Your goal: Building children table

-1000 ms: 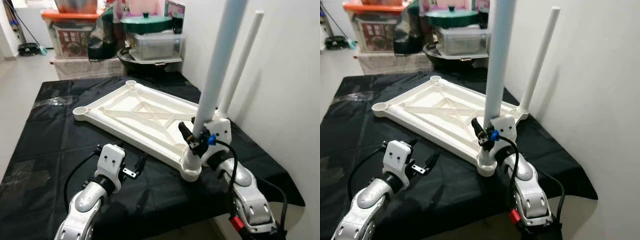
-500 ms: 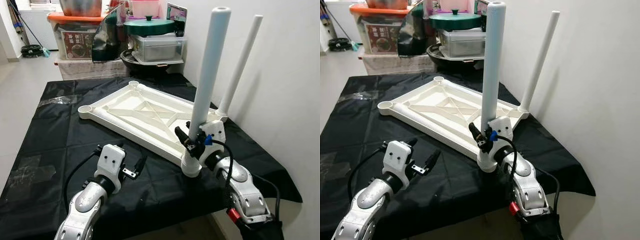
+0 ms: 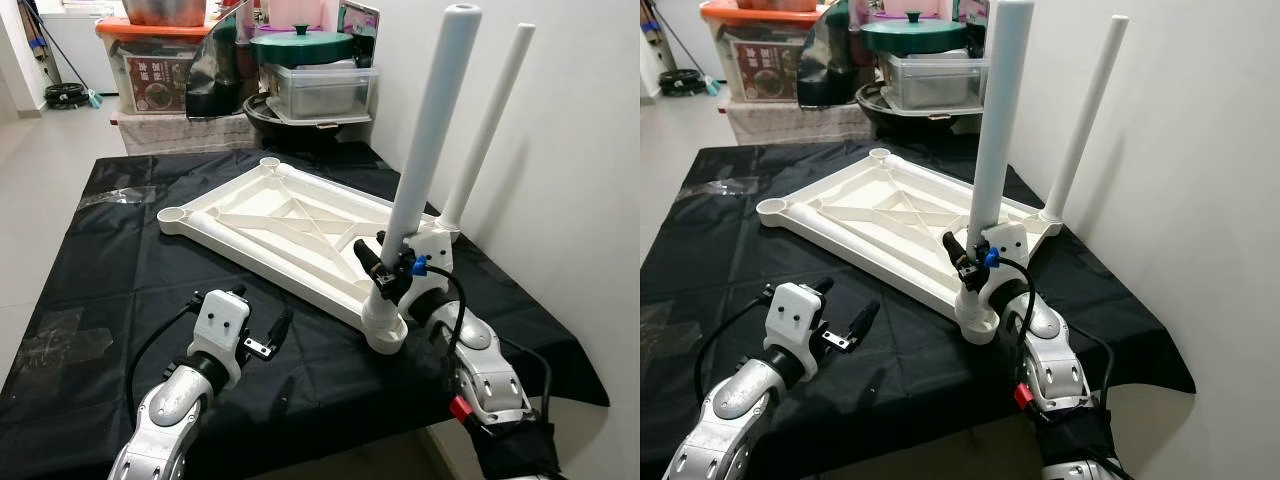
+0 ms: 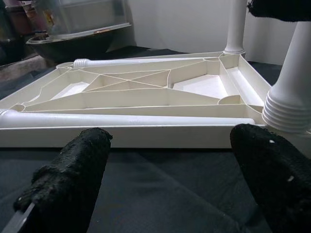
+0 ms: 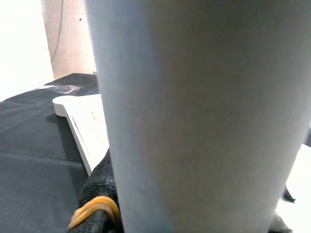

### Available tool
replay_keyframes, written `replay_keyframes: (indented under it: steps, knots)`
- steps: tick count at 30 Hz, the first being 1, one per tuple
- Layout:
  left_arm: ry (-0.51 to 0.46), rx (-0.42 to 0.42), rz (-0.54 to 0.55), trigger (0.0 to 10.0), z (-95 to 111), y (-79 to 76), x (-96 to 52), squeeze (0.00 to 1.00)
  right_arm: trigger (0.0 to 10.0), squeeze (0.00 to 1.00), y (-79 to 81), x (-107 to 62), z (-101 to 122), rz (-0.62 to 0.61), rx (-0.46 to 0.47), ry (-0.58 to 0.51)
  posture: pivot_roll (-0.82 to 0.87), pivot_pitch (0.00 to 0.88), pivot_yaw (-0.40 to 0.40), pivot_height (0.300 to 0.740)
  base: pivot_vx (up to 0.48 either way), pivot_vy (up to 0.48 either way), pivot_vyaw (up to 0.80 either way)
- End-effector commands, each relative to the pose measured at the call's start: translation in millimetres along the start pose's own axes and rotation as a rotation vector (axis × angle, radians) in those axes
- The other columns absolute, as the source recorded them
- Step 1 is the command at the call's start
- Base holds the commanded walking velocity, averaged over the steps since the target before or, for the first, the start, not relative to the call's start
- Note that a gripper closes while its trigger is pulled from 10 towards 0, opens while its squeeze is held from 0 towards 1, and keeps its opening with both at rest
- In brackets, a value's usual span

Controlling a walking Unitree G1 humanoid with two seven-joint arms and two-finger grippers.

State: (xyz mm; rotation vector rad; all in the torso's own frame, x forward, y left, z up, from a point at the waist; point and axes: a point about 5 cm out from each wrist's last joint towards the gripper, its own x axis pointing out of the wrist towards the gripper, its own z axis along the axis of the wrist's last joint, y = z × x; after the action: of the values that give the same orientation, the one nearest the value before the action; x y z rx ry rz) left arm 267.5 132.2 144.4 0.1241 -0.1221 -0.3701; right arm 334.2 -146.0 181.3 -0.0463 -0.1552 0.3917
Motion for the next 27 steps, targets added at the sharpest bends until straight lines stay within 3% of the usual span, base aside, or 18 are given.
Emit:
replay_keyframes:
  steps: [1, 3, 8, 20, 27]
  knots:
    - [0.004, 0.016, 0.002, 10.0, 0, 2.1, -3.5, 0.0, 10.0, 0.0, -5.3, -1.1, 6, -0.016, -0.055, -0.036, 0.09, 0.0, -0.074, 0.74, 0.0, 0.0, 0.0]
    - [0.005, 0.015, 0.001, 10.0, 0, 2.1, -3.5, 0.0, 10.0, 0.0, -3.1, -4.8, 5, 0.004, -0.119, -0.033, 0.09, 0.0, -0.072, 0.74, 0.0, 0.0, 0.0]
    - [0.009, 0.014, -0.004, 10.0, -1, 1.4, -2.4, 0.0, 10.0, 0.0, 5.8, -8.9, 1, 0.062, -0.17, -0.028, 0.09, 0.0, -0.069, 0.74, 0.0, 0.0, 0.0]
    - [0.013, 0.011, -0.009, 10.0, -3, 0.6, -0.1, 0.0, 10.0, 0.0, 27.9, -13.9, -10, 0.129, -0.141, -0.014, 0.08, 0.0, -0.069, 0.74, 0.0, 0.0, 0.0]
    - [0.016, 0.017, -0.006, 10.0, -5, 3.2, 1.2, 0.0, 10.0, 0.0, 26.0, -18.9, -17, 0.123, -0.154, 0.007, 0.08, 0.0, -0.065, 0.74, 0.0, 0.0, 0.0]
